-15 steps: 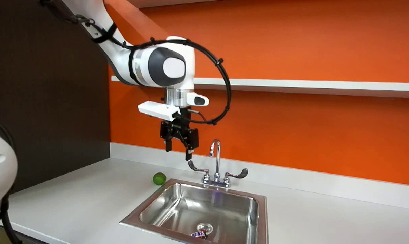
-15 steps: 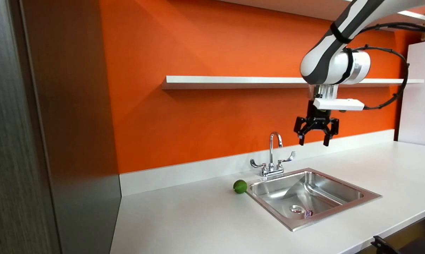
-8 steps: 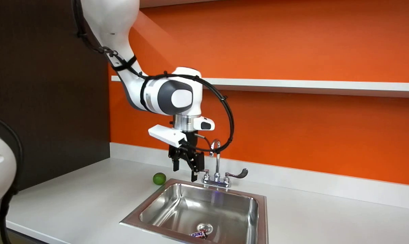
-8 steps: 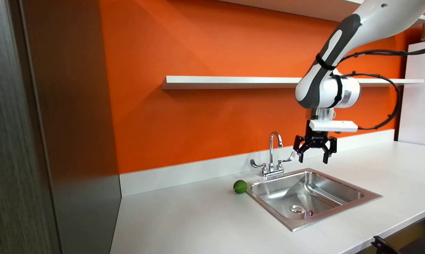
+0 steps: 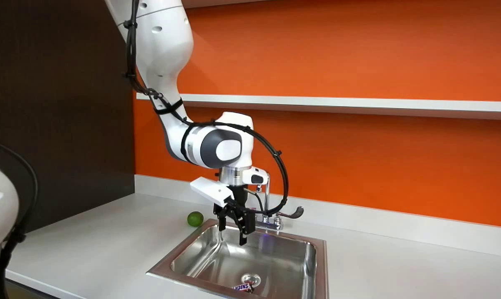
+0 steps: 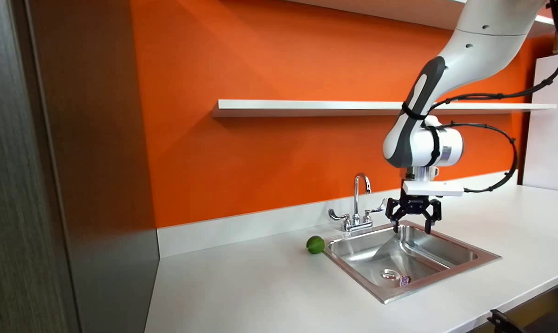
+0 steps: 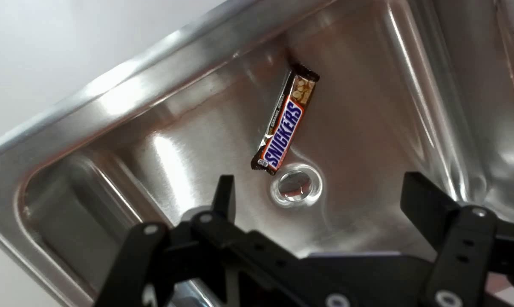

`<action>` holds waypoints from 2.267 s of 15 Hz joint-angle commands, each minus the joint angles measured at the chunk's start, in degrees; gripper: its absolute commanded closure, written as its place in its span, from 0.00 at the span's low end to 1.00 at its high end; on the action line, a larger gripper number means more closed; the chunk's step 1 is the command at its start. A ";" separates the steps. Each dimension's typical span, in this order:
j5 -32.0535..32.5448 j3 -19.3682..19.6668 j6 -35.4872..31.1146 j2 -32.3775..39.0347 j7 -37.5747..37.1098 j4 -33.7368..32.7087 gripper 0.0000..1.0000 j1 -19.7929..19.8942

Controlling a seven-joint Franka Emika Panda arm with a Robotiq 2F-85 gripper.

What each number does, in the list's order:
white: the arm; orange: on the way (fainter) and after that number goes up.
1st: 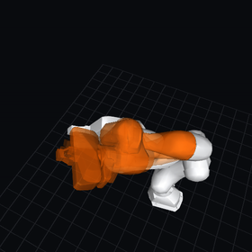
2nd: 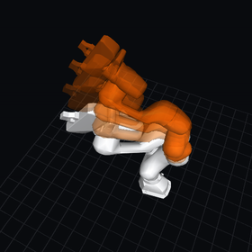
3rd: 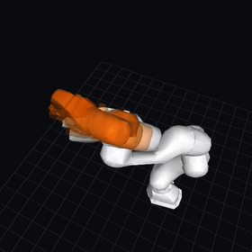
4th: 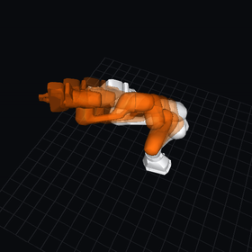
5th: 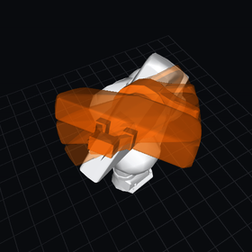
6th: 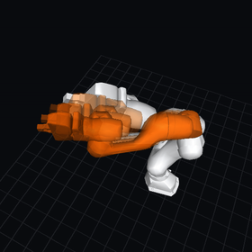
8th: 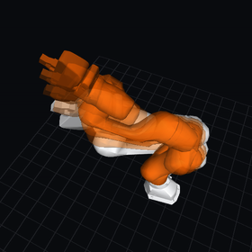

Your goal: Remove the brown packet from the sink.

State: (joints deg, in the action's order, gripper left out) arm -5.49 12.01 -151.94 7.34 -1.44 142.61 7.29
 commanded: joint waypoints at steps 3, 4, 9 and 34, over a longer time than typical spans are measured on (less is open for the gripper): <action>-2.90 -1.57 -4.14 7.67 0.48 -3.09 0.00 1.95; -3.25 -1.73 -4.94 8.92 0.41 -3.48 0.00 2.12; -4.28 -2.71 -8.34 14.37 0.20 -5.53 0.00 3.02; -2.71 -3.24 -11.38 23.66 -1.02 -9.41 0.00 3.19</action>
State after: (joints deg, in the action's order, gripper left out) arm -8.68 9.57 -163.69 30.17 -1.67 134.51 9.58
